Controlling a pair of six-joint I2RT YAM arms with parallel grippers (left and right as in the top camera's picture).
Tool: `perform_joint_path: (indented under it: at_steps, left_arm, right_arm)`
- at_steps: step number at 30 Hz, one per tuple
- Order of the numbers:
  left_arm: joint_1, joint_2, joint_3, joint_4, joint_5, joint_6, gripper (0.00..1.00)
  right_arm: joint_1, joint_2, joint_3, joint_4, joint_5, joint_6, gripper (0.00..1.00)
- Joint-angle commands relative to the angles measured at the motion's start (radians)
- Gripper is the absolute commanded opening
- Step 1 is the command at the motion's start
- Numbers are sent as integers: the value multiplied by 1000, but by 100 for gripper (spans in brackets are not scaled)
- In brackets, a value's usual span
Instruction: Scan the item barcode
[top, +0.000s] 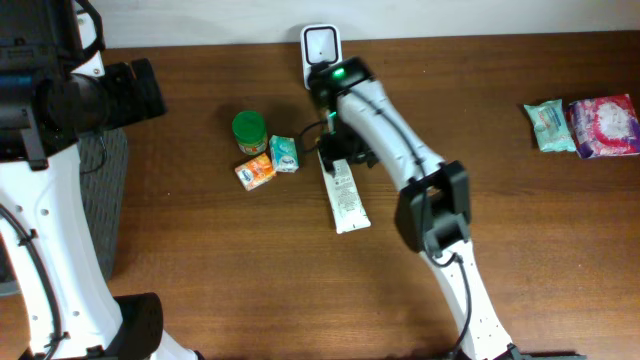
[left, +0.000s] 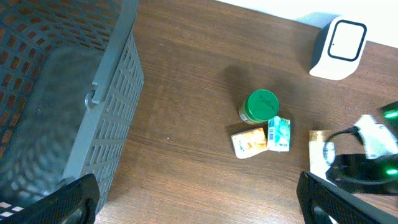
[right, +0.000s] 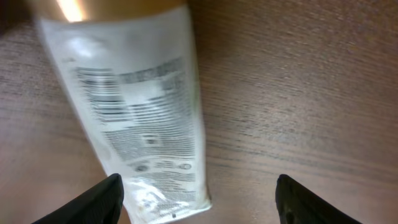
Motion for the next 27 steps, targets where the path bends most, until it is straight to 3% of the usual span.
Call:
perform_joint_path:
  at_steps: [1,2,4,7,9,12,18,20,22,24,27]
  left_arm:
    - [3,-4,3,0,7,-5,99]
    - [3,-4,3,0,7,-6,99]
    - [3,-4,3,0,7,-5,99]
    - [3,-4,3,0,7,-5,99]
    - [3,-4,3,0,7,-6,99]
    - [3,-4,3,0,7,-5,99]
    - [3,-4,3,0,7,-6,99]
    - [3,-4,3,0,7,-6,99]
    - [3,-4,3,0,7,-5,99]
    - [3,-4,3,0,7,-5,99]
    - [3,-4,3,0,7,-6,99]
  right_arm:
    - [-163,-1,17,-33,-456,-277,72]
    - [-212,-1,13,-39,-531,-329,66]
    - [-271,0,4,-35,-547,-337,43]
    - [-281,0,-54,5,-547,-341,30]
    - [-264,0,-143,56,-551,-344,31]
    - [-230,0,-312,135,-746,-453,34]
    - [-151,-1,-309,120,-816,-448,35]
    - [-153,-1,-303,121,-778,-424,48]
    - [-153,-1,-303,172,-586,-294,62]
    - [-154,-1,-304,205,-500,-226,65]
    - [-167,0,-327,242,-524,-219,67]
